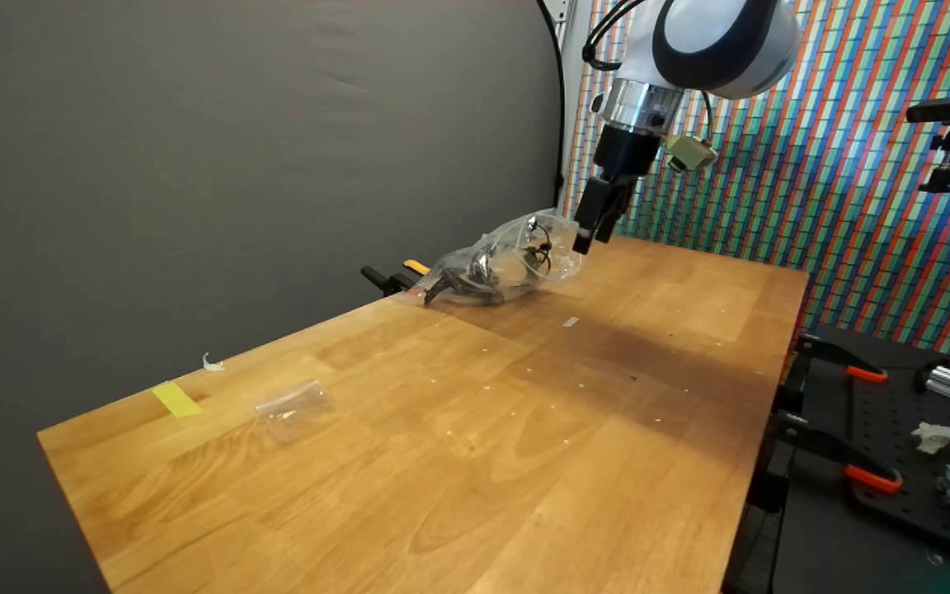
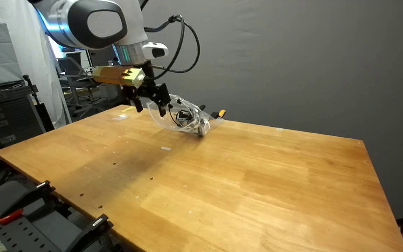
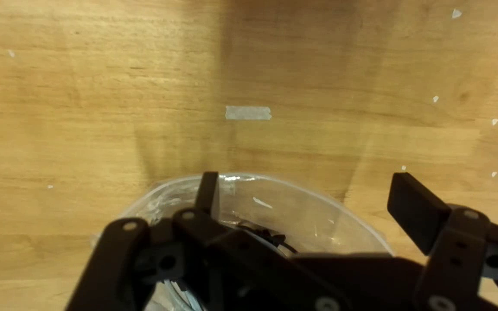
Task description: Remove the cables from the plastic bag and put them on the table
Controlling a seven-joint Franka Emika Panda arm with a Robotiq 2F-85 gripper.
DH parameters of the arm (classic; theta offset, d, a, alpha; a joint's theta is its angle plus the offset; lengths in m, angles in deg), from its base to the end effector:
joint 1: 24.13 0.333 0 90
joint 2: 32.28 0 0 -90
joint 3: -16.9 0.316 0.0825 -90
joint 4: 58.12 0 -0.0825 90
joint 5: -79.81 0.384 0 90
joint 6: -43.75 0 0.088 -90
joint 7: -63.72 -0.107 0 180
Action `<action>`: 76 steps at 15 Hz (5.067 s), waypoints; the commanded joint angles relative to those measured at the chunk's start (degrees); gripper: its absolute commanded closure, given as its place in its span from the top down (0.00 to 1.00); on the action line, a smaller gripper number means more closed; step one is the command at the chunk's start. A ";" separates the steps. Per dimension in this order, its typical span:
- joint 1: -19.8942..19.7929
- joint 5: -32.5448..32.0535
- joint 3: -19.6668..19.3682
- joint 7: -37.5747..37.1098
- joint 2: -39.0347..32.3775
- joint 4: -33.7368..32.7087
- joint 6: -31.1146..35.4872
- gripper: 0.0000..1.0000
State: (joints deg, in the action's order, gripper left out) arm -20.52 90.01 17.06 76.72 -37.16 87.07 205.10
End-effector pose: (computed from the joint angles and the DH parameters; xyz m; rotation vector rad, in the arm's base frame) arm 0.4783 0.0228 0.2611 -3.0621 -0.1986 -0.3101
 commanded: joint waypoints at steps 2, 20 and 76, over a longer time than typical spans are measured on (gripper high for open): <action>-2.93 3.98 3.26 1.47 -6.73 -4.88 7.24 1.00; -18.59 13.94 18.58 3.67 -24.36 -18.93 17.93 1.00; -14.95 -5.97 9.32 -16.16 -13.95 -14.27 3.91 0.10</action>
State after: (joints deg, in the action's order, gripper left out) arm -39.31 83.19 30.78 59.40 -60.19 66.88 214.15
